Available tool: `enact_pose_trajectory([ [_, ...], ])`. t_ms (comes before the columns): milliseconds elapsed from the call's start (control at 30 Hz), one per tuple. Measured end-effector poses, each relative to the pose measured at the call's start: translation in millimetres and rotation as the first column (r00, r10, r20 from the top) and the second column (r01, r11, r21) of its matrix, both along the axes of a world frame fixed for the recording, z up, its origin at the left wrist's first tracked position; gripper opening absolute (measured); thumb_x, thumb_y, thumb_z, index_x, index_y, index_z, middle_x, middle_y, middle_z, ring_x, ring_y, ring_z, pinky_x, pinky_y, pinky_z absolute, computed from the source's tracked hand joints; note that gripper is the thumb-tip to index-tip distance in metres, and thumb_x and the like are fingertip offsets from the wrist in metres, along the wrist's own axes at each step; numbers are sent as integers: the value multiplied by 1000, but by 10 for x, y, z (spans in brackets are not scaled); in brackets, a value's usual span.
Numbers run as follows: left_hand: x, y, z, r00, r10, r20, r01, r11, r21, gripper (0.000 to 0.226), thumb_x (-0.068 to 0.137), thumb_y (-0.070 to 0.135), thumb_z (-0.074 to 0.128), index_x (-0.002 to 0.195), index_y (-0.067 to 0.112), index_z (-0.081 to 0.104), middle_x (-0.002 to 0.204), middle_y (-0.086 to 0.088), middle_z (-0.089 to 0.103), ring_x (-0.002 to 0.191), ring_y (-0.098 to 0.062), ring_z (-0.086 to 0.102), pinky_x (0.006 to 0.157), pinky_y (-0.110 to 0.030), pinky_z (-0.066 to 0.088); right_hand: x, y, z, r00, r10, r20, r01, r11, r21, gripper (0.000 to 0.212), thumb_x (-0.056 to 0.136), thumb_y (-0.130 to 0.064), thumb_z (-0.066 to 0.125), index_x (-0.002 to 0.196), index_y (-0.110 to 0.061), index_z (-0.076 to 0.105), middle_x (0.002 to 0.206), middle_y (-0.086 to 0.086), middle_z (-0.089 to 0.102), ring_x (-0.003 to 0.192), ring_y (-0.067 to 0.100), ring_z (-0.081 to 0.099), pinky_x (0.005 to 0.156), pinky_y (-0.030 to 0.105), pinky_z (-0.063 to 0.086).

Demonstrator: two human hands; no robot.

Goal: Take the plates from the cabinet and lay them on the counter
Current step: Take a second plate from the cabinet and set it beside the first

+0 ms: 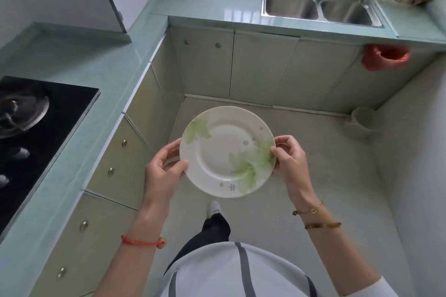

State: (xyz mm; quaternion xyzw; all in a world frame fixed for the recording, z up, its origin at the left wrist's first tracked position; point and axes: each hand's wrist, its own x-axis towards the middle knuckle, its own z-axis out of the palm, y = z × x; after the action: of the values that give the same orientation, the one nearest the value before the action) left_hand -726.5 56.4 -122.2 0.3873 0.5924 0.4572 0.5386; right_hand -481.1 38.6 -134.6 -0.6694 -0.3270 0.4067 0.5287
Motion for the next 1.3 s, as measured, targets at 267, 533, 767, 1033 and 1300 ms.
enact_pose_trajectory([
  [267, 136, 1808, 113, 998, -64, -13, 64, 998, 13, 49, 85, -11, 59, 120, 22, 70, 118, 2, 73, 115, -18, 66, 101, -44, 54, 140, 1686, 88, 998, -62, -8, 62, 998, 12, 9, 89, -2, 53, 90, -9, 59, 77, 9, 60, 63, 16, 53, 43, 21, 43],
  [533, 302, 3208, 155, 998, -62, -24, 62, 998, 7, 49, 86, -11, 57, 123, 19, 68, 119, -1, 72, 116, -20, 65, 101, -42, 54, 295, 3103, 60, 997, -67, -31, 68, 998, 8, 11, 89, -3, 54, 91, -12, 61, 77, 4, 63, 68, 14, 57, 48, 21, 47],
  [767, 615, 4544, 175, 999, -49, -23, 49, 999, 17, 48, 87, -10, 58, 121, 21, 68, 115, 0, 72, 114, -16, 66, 100, -41, 55, 601, 4484, 27, 999, -36, -39, 37, 999, 13, 10, 89, -3, 54, 93, -8, 61, 81, 8, 63, 76, 19, 59, 62, 38, 51],
  [1033, 1004, 6099, 209, 1000, -8, -25, 9, 1000, 17, 49, 86, -10, 59, 119, 24, 70, 112, 0, 73, 95, -1, 71, 95, -37, 56, 1041, 6151, 102, 1000, 24, 8, -24, 1000, 17, 11, 89, -7, 55, 92, -15, 62, 76, 2, 63, 68, 15, 59, 55, 31, 51],
  [1300, 1197, 7465, 116, 1000, -13, -23, 13, 1000, -4, 49, 86, -9, 60, 119, 25, 70, 113, -1, 73, 97, -4, 71, 94, -35, 56, 1248, 7521, 61, 1000, 17, 23, -16, 999, -33, 8, 89, -8, 56, 91, -14, 61, 75, 2, 64, 62, 14, 59, 52, 30, 50],
])
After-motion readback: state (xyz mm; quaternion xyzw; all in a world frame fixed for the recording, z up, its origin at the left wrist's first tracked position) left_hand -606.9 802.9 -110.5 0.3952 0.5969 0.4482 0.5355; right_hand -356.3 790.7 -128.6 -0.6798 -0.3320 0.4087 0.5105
